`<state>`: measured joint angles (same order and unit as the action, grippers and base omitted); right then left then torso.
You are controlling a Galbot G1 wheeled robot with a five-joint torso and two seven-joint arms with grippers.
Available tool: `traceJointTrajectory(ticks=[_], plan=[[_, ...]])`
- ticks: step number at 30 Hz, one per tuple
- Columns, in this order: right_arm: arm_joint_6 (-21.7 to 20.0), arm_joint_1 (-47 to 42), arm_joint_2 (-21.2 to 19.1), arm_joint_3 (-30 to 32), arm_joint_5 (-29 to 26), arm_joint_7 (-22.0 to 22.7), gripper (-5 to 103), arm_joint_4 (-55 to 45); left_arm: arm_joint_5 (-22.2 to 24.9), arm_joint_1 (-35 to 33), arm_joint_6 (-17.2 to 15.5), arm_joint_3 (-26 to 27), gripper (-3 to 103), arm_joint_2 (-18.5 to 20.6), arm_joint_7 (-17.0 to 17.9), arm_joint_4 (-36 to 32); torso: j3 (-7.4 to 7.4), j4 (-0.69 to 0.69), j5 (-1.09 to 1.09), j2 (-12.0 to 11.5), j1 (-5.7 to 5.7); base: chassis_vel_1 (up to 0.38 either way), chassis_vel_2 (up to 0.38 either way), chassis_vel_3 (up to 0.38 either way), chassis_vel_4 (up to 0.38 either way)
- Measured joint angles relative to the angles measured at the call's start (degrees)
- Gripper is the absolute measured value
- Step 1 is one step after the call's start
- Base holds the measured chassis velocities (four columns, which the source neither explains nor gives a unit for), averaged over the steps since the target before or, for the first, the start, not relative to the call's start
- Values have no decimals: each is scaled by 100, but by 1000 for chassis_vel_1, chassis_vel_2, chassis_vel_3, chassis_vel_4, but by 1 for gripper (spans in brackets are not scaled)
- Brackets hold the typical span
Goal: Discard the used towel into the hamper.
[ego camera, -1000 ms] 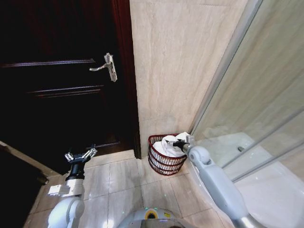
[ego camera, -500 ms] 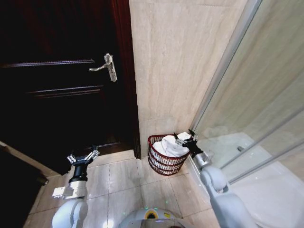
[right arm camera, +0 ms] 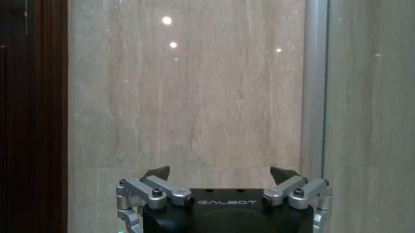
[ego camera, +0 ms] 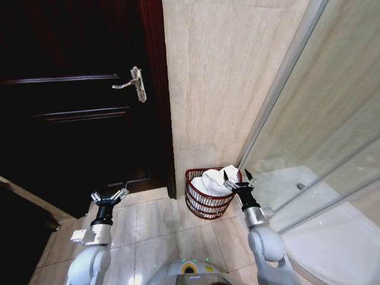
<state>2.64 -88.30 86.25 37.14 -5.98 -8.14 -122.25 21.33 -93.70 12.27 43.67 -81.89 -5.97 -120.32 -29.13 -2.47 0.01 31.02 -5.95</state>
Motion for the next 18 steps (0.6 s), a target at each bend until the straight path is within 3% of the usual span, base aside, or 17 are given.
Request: traceJointTrajectory(ticks=[18], plan=[[-132, -33, -291, 43, -352, -124, 100, -3, -7, -107, 161, 78, 100, -116, -34, -36, 0, 0, -1, 0, 0, 0, 0, 0, 0]])
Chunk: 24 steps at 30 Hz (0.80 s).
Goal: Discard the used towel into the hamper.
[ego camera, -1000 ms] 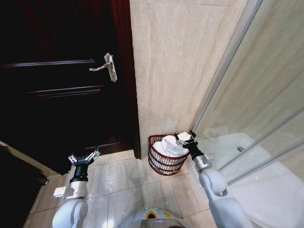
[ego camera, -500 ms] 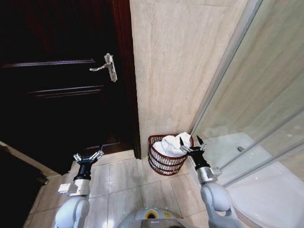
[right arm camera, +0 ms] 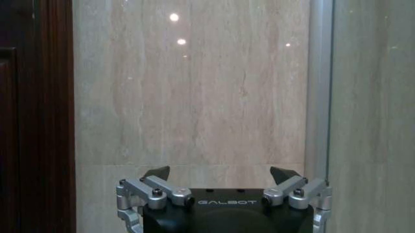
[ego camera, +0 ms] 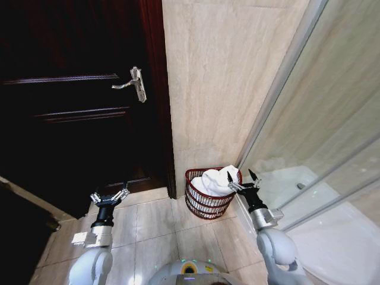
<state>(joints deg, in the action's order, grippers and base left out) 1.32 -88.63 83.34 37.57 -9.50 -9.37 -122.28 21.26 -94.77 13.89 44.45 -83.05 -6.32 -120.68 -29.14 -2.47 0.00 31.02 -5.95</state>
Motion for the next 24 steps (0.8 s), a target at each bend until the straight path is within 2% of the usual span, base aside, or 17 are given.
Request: traceJointTrajectory(ticks=[18, 24], plan=[[135, -120, -127, 141, -225, -47, 100, 74, -233, 9, -6, 14, 100, -79, -68, -44, 0, 0, 0, 0, 0, 13, 9, 12, 10], [192, -140, -161, 234, -321, -62, 100, 87, -255, 9, 119, 15, 100, -124, -39, -47, 0, -3, 0, 0, 0, 85, 77, 70, 88]])
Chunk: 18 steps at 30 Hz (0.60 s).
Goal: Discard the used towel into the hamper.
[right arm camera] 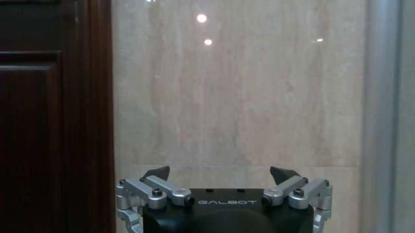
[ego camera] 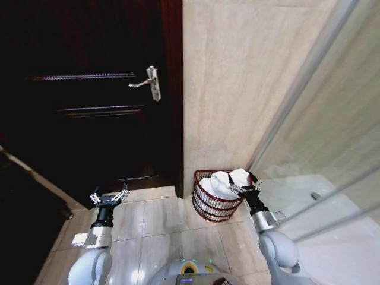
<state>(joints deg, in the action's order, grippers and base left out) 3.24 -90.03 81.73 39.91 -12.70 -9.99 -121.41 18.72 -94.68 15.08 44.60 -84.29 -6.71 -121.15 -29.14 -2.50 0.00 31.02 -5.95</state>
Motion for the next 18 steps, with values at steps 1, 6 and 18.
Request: traceJointTrajectory(ticks=[1, 6, 18], plan=[[0, 0, 0, 0, 0, 0, 100, 0, 0, 0, 0, 0, 100, 0, 0, 0, 0, 0, 0, 0, 0, 71, 72, 58, 73], [33, -31, -66, 135, -110, -19, 100, 9, -7, -18, 10, -18, 100, -41, 4, -5, 0, 3, 0, 0, 0, 24, 35, 22, 25], [122, -111, -148, 292, -238, -64, 100, 58, -142, 14, 16, -76, 100, -121, -76, 51, 0, 4, 0, 0, 0, 0, 0, 0, 0]])
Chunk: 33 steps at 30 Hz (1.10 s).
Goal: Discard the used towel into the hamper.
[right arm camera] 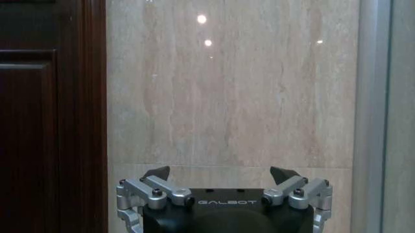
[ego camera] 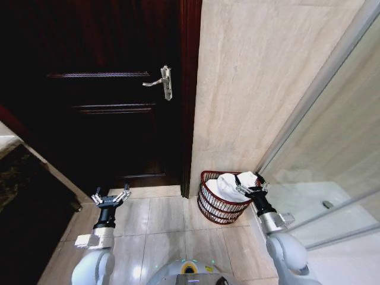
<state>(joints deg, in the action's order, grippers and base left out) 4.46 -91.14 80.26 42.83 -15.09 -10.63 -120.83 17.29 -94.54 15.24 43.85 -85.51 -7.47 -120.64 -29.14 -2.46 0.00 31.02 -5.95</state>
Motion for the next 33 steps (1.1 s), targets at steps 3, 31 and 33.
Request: traceJointTrajectory(ticks=[3, 31, 33], plan=[[6, -2, 8, 1, 0, -3, 100, 2, -1, 8, 33, 0, 100, 9, 0, 26, 0, 0, 0, 0, 0, 0, 0, 0, 0], [117, 166, 392, -145, 568, -108, 100, 138, 334, 303, 286, -72, 100, 196, -30, 608, 0, -1, 2, 0, 0, 0, 0, 0, 0], [152, 194, 433, -139, 563, -106, 100, 180, 334, 315, 362, -85, 100, 211, -28, 621, 0, -2, 1, 0, 0, 0, 0, 0, 0]])
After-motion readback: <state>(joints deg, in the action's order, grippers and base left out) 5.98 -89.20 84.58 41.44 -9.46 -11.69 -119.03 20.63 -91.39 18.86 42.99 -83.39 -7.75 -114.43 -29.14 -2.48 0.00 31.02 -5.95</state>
